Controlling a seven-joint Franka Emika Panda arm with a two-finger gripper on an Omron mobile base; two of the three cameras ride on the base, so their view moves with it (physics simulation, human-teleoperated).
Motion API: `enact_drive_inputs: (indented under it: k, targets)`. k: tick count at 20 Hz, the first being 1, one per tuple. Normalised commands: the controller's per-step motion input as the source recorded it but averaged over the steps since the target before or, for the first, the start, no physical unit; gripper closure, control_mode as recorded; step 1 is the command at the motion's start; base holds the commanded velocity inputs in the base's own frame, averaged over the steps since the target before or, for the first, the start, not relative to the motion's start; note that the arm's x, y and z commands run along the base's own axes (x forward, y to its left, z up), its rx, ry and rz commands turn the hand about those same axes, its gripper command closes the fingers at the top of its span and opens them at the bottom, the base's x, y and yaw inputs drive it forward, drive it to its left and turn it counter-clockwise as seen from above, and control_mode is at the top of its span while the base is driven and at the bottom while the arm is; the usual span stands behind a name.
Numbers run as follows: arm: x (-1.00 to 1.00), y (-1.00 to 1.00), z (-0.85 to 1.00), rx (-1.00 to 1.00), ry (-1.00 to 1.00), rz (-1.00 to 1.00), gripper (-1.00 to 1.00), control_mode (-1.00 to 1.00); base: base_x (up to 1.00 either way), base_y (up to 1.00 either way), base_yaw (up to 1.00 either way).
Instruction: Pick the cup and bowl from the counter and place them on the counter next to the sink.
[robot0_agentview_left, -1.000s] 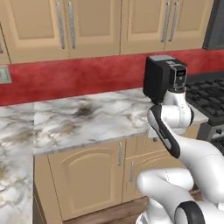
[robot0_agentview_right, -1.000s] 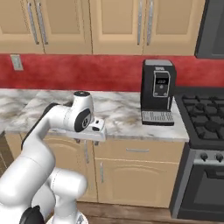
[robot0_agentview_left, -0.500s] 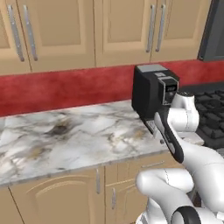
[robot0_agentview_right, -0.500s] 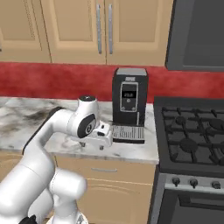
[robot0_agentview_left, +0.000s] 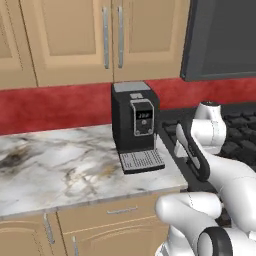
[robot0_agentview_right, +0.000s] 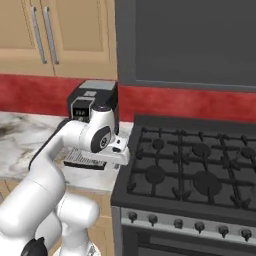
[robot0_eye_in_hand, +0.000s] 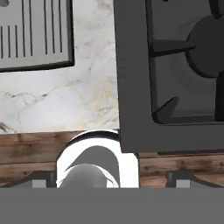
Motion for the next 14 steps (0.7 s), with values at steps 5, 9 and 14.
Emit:
enact_drive_inputs:
  k: [5,9,14]
  targets:
    - [0.00,0.00,0.00,0.00,0.00,0.00,-1.00,1.00,-0.49,-1.00,0.02]
    - [0.00,0.00,0.00,0.00,0.00,0.00,-1.00,1.00,-0.40,-1.00,0.00]
    - [0.00,0.00,0.00,0.00,0.00,0.00,-1.00,1.00,-0.04,-1.00,0.00]
